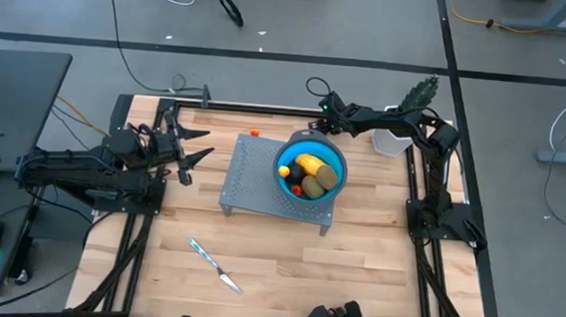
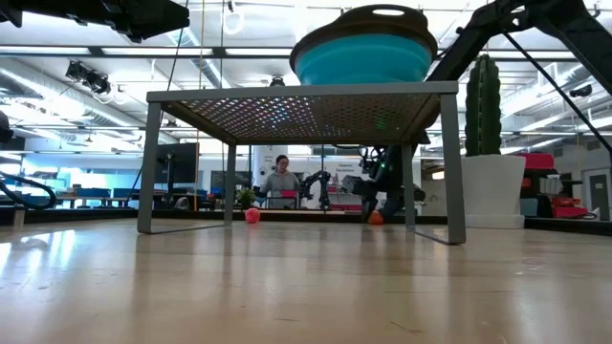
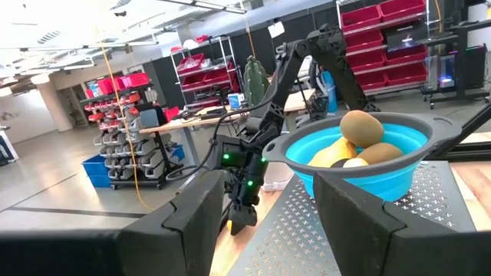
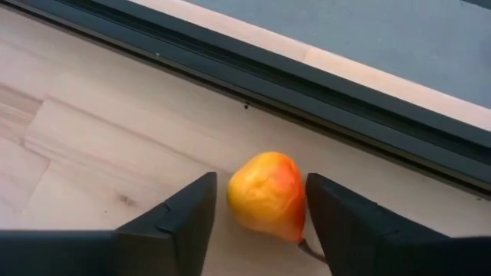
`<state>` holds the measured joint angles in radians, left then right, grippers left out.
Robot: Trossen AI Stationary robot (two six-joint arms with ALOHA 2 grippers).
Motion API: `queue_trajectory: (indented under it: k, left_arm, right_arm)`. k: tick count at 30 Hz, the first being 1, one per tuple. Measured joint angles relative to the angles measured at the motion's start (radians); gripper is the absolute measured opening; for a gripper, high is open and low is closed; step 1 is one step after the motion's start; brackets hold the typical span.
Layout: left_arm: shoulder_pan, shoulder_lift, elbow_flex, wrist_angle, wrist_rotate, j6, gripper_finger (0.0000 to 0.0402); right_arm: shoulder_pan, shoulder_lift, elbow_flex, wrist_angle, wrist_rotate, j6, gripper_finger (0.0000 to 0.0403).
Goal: Pick & Place Fruit
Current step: Put the orange pear into the blue strainer bowl on the shelf
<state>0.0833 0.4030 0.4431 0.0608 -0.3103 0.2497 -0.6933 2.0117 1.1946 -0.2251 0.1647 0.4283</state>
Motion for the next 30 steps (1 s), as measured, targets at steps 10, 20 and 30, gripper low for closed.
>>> queue_trajectory:
  k: [10, 20, 30]
  left_arm:
    - [0.000, 0.000, 0.000, -0.002, 0.000, 0.001, 0.0210]
    - [0.000, 0.000, 0.000, -0.004, 0.000, 0.001, 0.0210]
    - [0.000, 0.000, 0.000, -0.020, 0.000, -0.001, 0.0210]
  right_arm:
    - [0.000, 0.000, -0.002, 0.036, -0.037, -0.006, 0.0137]
    - [0.010, -0.050, -0.005, 0.041, -0.111, -0.067, 0.0133]
    - [0.063, -0.264, -0.004, 0.036, -0.028, -0.166, 0.0133]
